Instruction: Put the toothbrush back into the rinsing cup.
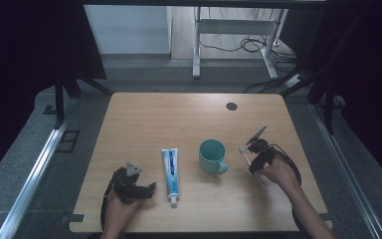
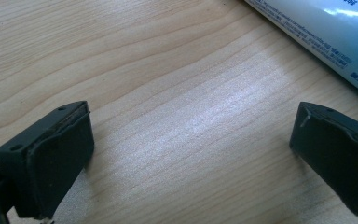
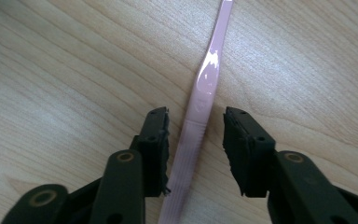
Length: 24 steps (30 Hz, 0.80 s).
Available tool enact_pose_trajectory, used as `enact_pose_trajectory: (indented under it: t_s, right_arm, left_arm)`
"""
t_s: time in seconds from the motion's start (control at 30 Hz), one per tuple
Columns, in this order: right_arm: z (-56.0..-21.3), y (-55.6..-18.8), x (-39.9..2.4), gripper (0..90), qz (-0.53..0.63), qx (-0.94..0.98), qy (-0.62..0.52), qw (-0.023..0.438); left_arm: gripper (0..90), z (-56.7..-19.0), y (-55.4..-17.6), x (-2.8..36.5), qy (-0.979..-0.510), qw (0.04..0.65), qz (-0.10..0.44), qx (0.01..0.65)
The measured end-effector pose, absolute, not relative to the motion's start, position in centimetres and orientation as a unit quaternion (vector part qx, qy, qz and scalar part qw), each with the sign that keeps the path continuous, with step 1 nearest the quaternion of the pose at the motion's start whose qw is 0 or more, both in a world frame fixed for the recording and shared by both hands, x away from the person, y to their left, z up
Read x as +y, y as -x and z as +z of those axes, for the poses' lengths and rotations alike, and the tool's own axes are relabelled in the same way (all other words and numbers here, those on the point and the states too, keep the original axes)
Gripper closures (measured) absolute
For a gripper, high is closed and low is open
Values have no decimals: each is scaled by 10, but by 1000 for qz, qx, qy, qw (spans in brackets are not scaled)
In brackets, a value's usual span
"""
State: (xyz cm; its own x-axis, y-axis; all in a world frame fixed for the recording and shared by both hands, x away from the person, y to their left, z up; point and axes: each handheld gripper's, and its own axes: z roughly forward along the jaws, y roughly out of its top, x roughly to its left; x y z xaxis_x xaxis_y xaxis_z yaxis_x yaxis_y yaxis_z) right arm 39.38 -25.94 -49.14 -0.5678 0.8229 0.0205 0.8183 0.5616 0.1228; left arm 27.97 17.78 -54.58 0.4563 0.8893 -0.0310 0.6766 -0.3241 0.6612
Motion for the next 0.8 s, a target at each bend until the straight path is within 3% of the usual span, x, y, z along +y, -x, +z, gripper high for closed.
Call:
enact_pose_trajectory:
  t_s: [0.8]
  right_arm:
    - [-499, -402, -249, 784, 30, 886, -462, 11]
  left_arm:
    - [0, -546, -280, 178, -795, 309, 172, 492]
